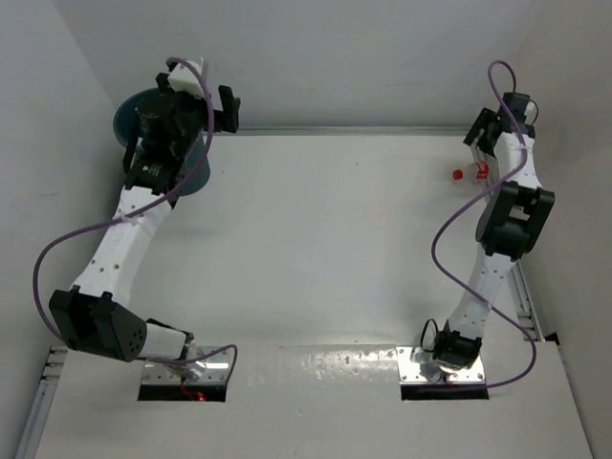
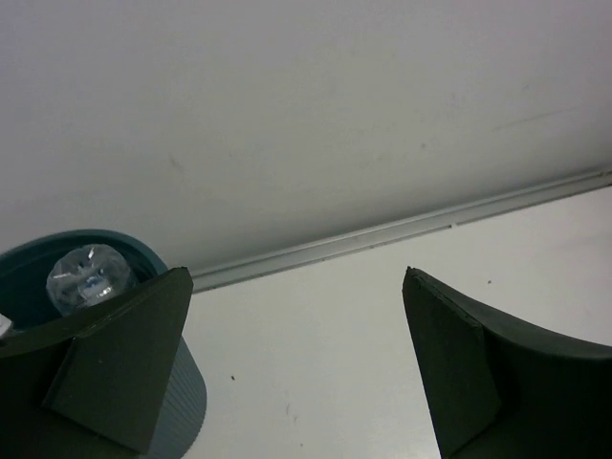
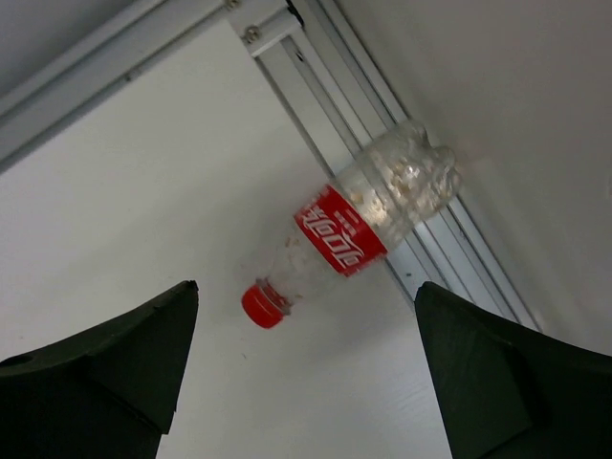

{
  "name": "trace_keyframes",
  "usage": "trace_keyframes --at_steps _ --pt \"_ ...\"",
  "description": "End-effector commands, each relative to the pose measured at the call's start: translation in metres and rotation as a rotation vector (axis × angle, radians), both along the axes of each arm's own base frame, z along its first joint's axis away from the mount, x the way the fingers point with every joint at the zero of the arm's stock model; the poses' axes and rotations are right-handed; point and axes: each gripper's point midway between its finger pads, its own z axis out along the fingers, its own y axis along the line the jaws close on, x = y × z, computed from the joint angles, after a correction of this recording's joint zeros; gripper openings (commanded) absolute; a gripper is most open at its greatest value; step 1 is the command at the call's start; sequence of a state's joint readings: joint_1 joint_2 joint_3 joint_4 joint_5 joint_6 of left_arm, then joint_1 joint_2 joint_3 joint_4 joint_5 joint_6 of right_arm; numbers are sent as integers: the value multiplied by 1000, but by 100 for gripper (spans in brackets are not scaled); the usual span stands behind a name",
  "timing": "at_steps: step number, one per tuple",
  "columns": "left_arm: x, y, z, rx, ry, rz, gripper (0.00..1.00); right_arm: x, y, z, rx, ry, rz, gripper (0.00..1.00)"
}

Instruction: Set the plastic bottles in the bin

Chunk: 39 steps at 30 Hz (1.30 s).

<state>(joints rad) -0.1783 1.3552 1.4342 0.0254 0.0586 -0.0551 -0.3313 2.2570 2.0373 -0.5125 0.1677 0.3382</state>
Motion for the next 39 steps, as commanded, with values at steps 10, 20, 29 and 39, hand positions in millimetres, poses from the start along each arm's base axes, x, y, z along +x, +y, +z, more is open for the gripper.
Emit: trace_keyframes --at_steps 10,20,29,39 --pt "-4 -11 14 66 4 -55 100 -35 4 6 55 -3 -468 89" --pt "11 -27 -6 60 75 -113 100 -19 -8 -15 -87 -5 -551 86" --pt "27 -43 -19 26 133 -161 100 -6 -12 -42 -88 -14 -574 85" --pt "30 -44 -26 39 157 -148 100 7 -20 -78 -122 -27 -562 83"
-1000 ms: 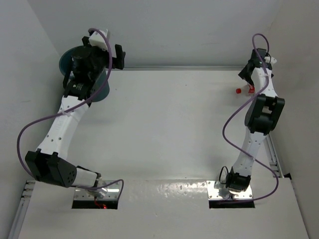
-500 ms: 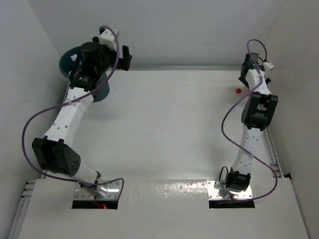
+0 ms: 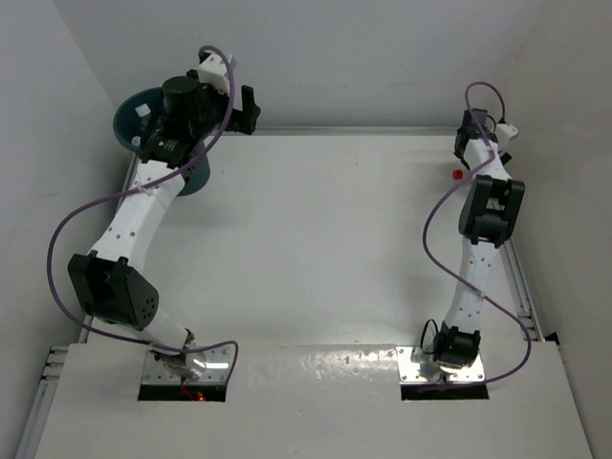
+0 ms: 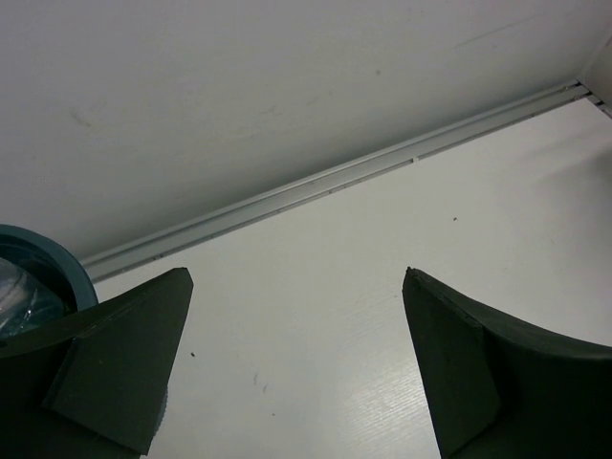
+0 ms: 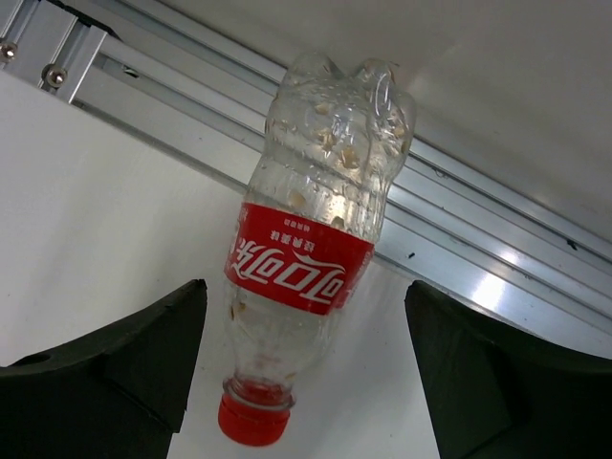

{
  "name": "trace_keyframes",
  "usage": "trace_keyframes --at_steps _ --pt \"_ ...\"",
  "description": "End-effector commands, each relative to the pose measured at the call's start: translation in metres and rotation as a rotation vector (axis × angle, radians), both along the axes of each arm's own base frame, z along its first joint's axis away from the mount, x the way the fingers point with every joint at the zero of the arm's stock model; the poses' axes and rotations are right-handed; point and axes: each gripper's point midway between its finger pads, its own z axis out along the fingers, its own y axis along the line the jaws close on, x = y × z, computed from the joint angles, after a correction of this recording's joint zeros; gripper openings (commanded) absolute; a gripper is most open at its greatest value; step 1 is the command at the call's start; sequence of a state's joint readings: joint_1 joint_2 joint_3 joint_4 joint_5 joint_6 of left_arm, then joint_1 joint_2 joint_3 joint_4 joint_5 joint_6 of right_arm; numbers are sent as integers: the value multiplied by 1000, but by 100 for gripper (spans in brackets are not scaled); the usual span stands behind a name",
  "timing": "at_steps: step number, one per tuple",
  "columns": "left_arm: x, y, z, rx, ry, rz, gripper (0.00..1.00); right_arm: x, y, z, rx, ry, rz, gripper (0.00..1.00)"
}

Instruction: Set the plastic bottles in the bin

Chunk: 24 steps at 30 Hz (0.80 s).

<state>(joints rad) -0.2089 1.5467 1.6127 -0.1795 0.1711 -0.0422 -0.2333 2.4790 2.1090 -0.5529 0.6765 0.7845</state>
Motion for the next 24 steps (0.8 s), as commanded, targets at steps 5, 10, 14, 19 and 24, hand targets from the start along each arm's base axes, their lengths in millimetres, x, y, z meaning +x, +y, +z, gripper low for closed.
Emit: trace_keyframes --at_steps 5,10,14,19,24 --pt "3 -5 22 -8 -44 -5 100 13 -7 -17 -28 -22 11 81" --pt "3 -5 22 -8 -44 -5 100 16 -1 -32 -4 -3 51 71" --pt "3 -5 22 -8 -44 -5 100 17 5 -30 2 -7 94 39" --pt "1 -4 23 -9 -45 -5 100 -6 44 -23 21 36 268 12" --pt "-14 -5 29 -58 -56 -32 100 -16 111 54 7 -117 560 0"
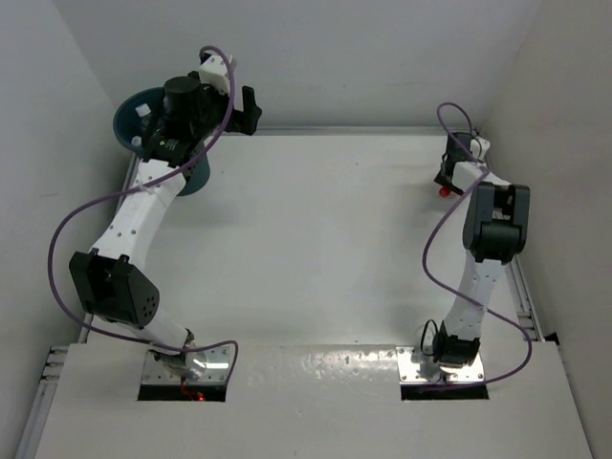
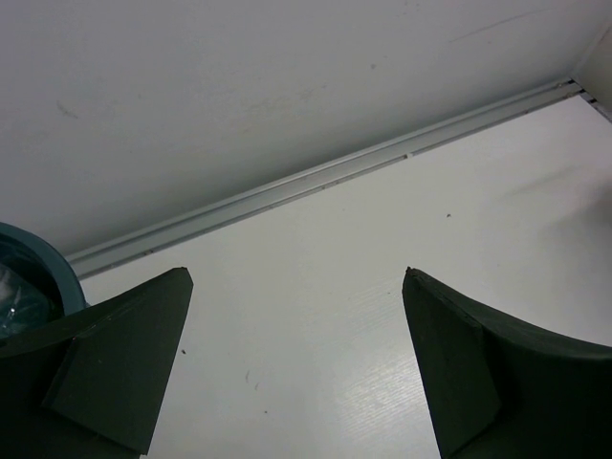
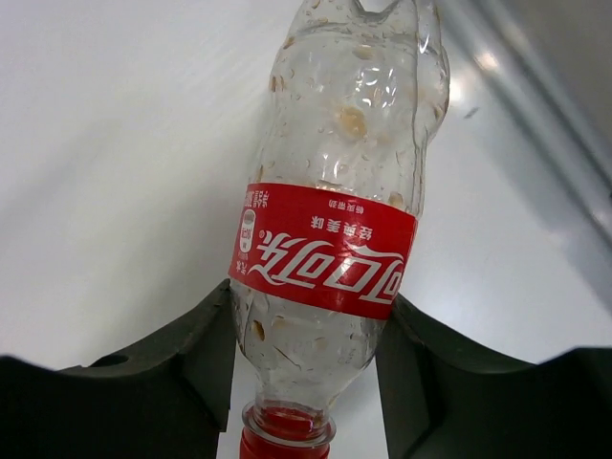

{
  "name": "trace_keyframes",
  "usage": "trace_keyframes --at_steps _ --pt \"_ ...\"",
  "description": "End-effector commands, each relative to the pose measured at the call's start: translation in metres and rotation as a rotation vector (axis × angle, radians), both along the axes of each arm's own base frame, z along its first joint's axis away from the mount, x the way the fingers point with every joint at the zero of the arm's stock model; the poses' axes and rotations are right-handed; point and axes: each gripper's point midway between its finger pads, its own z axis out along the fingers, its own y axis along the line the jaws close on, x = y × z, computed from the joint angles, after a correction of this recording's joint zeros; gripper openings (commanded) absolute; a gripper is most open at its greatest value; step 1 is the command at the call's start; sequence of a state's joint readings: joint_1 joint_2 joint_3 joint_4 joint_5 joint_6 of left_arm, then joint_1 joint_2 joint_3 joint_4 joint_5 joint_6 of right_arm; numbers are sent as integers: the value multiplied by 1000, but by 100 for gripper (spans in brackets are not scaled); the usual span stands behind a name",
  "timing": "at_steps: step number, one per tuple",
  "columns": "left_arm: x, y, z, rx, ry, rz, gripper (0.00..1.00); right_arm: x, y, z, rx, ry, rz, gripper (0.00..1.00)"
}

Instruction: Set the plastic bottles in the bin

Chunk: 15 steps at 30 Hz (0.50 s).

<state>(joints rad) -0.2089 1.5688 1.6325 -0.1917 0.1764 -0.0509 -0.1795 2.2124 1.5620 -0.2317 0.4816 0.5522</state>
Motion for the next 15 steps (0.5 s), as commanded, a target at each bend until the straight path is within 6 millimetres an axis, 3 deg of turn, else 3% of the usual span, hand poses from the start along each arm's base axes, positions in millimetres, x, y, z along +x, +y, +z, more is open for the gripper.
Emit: trace_keyframes --at_steps 1,2,3,4,5,6,7,8,9,10,11,12,14,15 --pt "-21 -1 30 -66 -68 -39 100 15 77 67 35 -169 310 0" --pt "-23 3 33 -79 -74 -40 100 2 95 56 79 -149 374 0" --pt "-31 0 37 -106 -73 -58 100 -5 111 87 62 -211 447 0" --pt "-36 -1 30 -118 -50 -86 100 -9 139 91 117 -230 552 0" --pt "-40 0 29 -135 -41 -100 100 -28 151 91 122 -226 614 0" --pt "-47 -7 30 -177 -26 -135 100 -33 160 96 132 -240 661 0" --pt "-59 -14 24 -202 4 -210 100 -35 192 135 115 -343 793 0" --pt "-63 -17 18 -231 37 -238 100 -52 211 123 164 -329 877 0" --pt "-72 -24 20 -268 48 -277 100 -58 219 130 172 -350 920 0" --pt "-89 -36 9 -371 140 -362 100 -63 244 170 185 -477 1043 0" --pt "-96 -39 5 -433 179 -397 98 -71 252 171 202 -494 1078 0" --pt "-103 -46 15 -487 154 -455 98 -78 262 174 222 -517 1125 0" --pt "-121 -57 6 -582 252 -509 98 -87 284 217 188 -656 1222 0" --pt "-132 -67 12 -590 249 -559 98 -99 306 248 177 -763 1320 0"
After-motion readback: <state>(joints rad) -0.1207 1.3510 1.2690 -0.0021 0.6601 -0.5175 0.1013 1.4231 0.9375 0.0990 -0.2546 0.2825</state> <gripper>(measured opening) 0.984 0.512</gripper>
